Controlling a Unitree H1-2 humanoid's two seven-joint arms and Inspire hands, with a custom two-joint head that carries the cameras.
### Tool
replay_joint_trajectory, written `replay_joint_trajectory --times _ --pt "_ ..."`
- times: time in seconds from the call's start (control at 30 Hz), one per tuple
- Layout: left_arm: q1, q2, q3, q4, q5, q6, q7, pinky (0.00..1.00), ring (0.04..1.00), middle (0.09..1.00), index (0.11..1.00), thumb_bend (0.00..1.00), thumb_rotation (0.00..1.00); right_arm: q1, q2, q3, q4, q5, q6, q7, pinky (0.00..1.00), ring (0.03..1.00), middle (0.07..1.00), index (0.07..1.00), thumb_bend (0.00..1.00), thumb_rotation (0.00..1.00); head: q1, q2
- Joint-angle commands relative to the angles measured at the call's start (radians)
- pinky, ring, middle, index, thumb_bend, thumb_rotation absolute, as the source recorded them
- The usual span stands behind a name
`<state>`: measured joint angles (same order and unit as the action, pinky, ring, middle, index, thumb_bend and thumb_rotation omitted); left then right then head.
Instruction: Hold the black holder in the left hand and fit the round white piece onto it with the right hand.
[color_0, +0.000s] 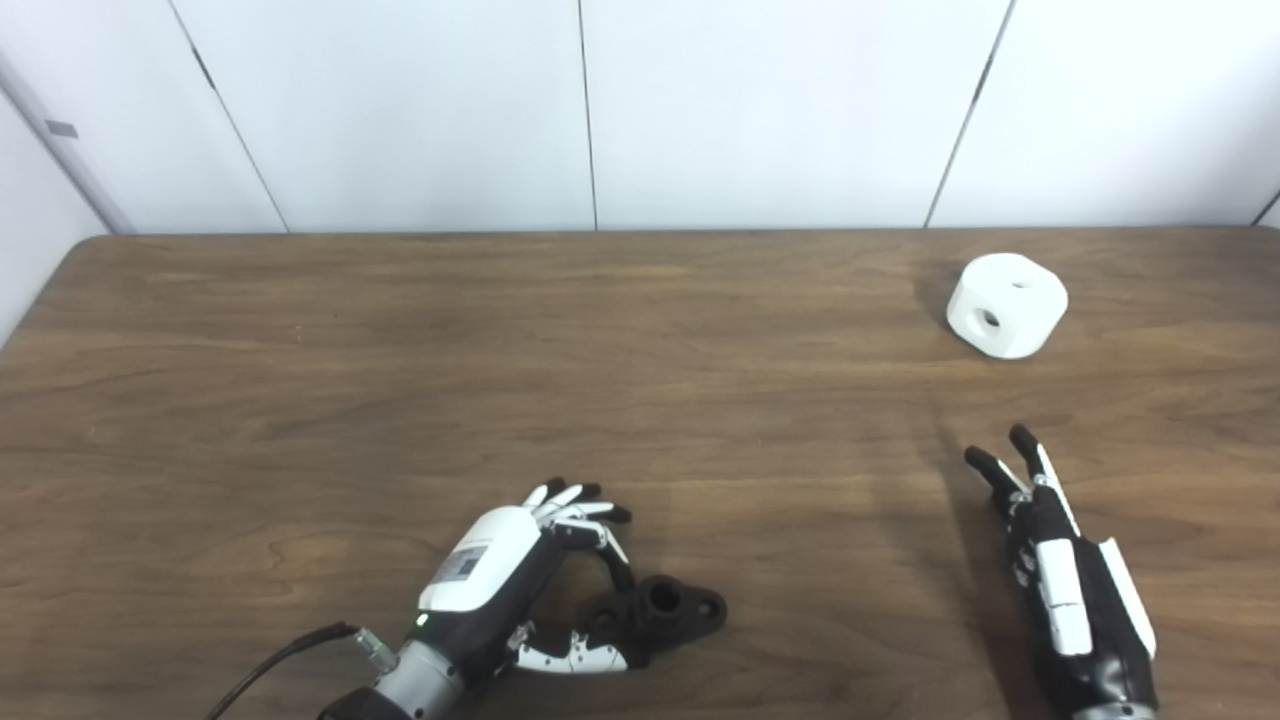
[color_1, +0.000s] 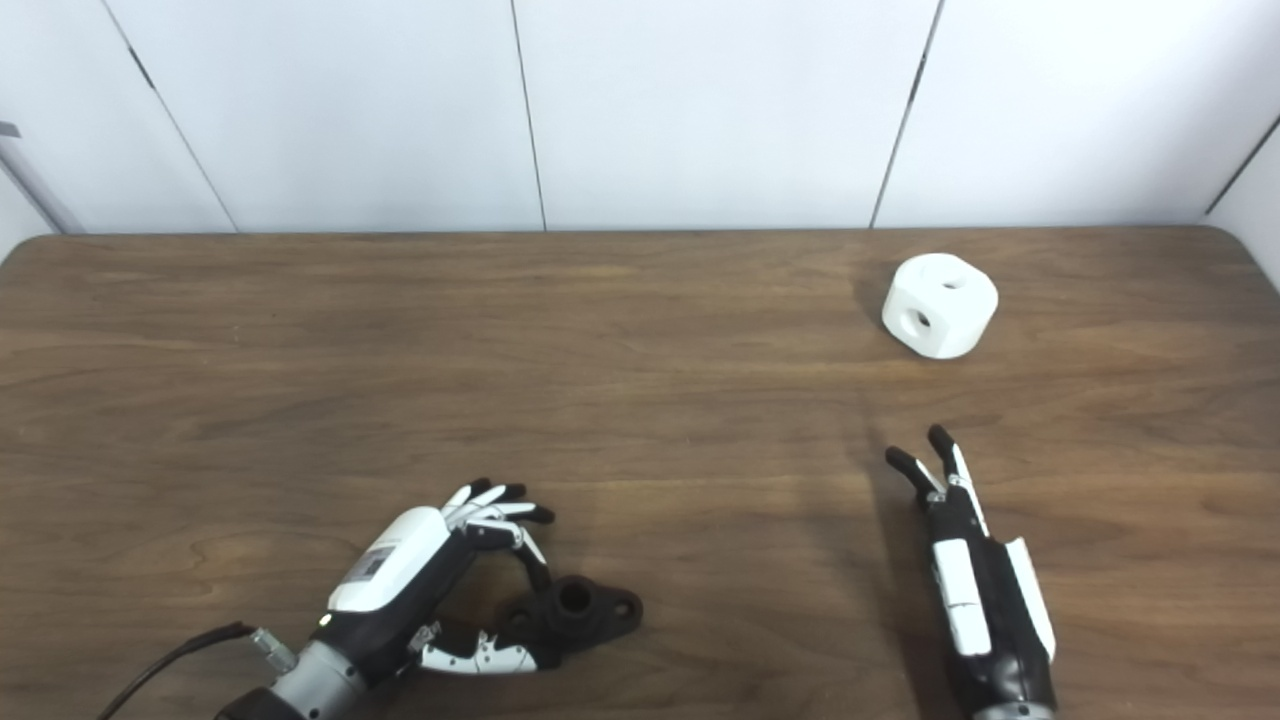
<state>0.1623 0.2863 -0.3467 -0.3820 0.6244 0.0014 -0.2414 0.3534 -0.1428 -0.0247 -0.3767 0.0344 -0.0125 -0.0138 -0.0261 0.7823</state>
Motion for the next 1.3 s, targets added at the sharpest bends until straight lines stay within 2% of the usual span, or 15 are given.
replay_joint_trajectory --times 0.0,0.2,0.5,0.77,0.9,1.0,1.03,1.1,1.23,1.27 --pt "0.002 -0.003 -0.027 0.039 0.009 -0.049 0.008 1.0 0.927 0.822 0.486 0.52 0.05 0.005 0.037 0.002 -0.033 -0.002 -0.02 -0.005 1.0 0.962 0.895 1.0 0.59 1.0 -0.001 0.001" --pt "-0.006 0.001 -0.04 0.078 0.063 -0.093 0.04 0.99 0.926 0.822 0.486 0.52 0.05 0.006 0.038 0.0 -0.04 0.007 -0.017 -0.007 1.0 0.968 0.896 1.0 0.59 0.99 -0.01 0.006" --pt "-0.017 0.004 -0.038 0.094 0.12 -0.112 0.058 1.0 0.93 0.824 0.486 0.52 0.05 -0.013 0.033 -0.013 -0.074 0.013 0.018 -0.013 1.0 0.98 0.906 1.0 0.57 1.0 -0.031 0.01" --pt "-0.027 0.01 -0.031 0.108 0.119 -0.124 0.055 1.0 0.931 0.824 0.486 0.52 0.05 -0.074 0.002 -0.07 -0.122 0.011 0.066 -0.024 1.0 0.966 0.903 0.99 0.54 1.0 -0.086 -0.002" --pt "-0.029 0.012 -0.022 0.105 0.106 -0.123 0.05 1.0 0.924 0.824 0.486 0.52 0.05 -0.116 -0.02 -0.095 -0.144 -0.03 0.107 -0.033 1.0 0.951 0.907 0.992 0.57 1.0 -0.131 -0.01" --pt "-0.028 0.011 -0.018 0.1 0.105 -0.12 0.044 1.0 0.913 0.821 0.486 0.52 0.05 -0.147 -0.034 -0.11 -0.165 -0.063 0.138 -0.032 0.97 0.939 0.901 0.986 0.56 1.0 -0.131 -0.01" --pt "-0.028 0.011 -0.017 0.099 0.106 -0.119 0.044 1.0 0.913 0.82 0.486 0.52 0.05 -0.158 -0.037 -0.116 -0.168 -0.07 0.143 -0.032 0.98 0.943 0.903 0.977 0.56 1.0 -0.159 -0.015" --pt "-0.026 0.01 -0.015 0.093 0.108 -0.113 0.04 1.0 0.914 0.817 0.486 0.52 0.05 -0.187 -0.047 -0.128 -0.174 -0.108 0.158 -0.035 0.98 0.952 0.905 0.954 0.56 0.96 -0.159 -0.015" --pt "-0.021 0.013 -0.015 0.09 0.115 -0.117 0.043 0.99 0.903 0.81 0.486 0.52 0.05 -0.236 -0.067 -0.145 -0.195 -0.2 0.212 -0.039 0.87 0.93 0.895 0.919 0.62 0.83 -0.188 -0.03" --pt "-0.02 0.013 -0.015 0.087 0.115 -0.113 0.039 0.99 0.899 0.809 0.486 0.52 0.05 -0.249 -0.071 -0.146 -0.201 -0.22 0.227 -0.039 0.8 0.915 0.892 0.911 0.65 0.78 -0.193 -0.031"
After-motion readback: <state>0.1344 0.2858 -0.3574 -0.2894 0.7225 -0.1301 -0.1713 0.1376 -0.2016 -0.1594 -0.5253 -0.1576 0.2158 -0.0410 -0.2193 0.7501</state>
